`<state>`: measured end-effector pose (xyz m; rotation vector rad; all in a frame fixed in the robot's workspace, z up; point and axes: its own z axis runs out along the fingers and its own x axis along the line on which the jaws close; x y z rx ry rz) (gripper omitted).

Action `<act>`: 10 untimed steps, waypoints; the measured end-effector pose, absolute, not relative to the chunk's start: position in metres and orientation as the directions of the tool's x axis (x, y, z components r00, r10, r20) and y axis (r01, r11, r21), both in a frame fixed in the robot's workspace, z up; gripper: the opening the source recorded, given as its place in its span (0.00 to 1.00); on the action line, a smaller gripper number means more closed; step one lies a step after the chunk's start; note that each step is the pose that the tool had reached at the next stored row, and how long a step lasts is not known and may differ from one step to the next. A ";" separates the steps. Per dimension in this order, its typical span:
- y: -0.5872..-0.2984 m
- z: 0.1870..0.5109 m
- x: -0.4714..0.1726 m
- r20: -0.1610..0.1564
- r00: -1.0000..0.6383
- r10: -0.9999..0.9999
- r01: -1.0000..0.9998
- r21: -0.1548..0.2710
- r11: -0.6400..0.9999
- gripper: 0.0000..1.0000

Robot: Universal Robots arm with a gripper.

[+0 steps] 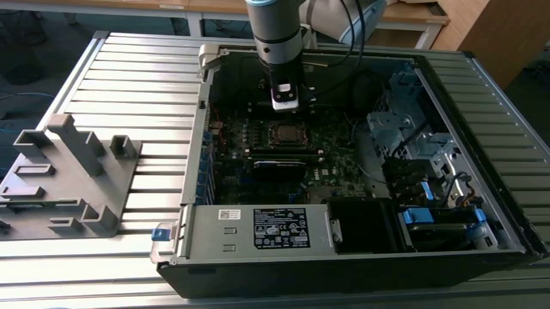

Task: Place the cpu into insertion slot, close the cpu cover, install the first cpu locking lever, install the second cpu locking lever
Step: 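Install the first cpu locking lever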

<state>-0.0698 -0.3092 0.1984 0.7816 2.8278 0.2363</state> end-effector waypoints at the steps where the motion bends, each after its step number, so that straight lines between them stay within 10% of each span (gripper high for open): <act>1: -0.309 0.198 -0.070 -0.147 -0.841 0.521 0.489 0.205 0.848 0.11; 10: -0.309 0.197 -0.070 -0.150 -0.840 0.521 0.489 0.205 0.848 0.11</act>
